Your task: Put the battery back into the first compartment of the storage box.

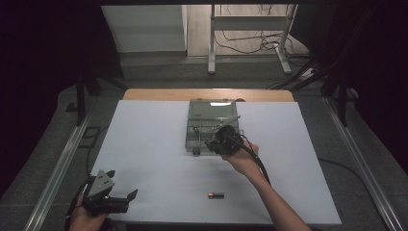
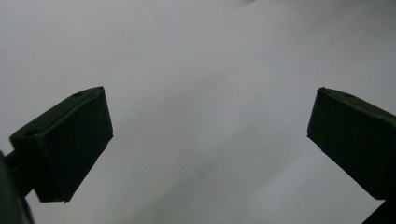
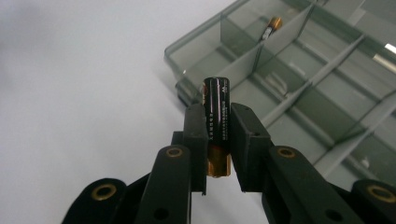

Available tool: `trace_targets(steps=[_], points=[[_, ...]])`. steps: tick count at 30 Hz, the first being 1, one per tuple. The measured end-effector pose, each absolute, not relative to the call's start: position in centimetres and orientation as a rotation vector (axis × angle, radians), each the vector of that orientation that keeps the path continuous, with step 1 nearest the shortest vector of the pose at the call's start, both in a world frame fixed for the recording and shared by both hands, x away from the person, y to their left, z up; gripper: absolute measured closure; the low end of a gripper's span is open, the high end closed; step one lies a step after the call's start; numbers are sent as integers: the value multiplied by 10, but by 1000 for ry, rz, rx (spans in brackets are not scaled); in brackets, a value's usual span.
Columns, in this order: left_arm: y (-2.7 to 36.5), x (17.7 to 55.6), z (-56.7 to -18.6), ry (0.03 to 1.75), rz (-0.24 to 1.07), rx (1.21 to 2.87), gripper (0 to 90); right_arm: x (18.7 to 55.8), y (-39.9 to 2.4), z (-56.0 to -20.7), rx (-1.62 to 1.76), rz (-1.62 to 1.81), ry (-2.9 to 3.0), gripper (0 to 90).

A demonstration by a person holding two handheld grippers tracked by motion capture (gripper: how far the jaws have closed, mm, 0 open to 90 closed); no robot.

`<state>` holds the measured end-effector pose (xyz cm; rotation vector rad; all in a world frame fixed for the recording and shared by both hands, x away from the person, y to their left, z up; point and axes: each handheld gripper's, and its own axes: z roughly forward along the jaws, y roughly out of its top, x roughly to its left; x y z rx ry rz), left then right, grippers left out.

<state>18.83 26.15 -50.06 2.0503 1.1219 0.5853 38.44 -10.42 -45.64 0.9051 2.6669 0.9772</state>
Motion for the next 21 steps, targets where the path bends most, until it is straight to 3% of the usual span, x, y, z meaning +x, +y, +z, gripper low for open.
trace_targets(steps=[21], points=[[262,188,-501,1117,585,2054,10,427,-84,-453,957,980,2617,766]])
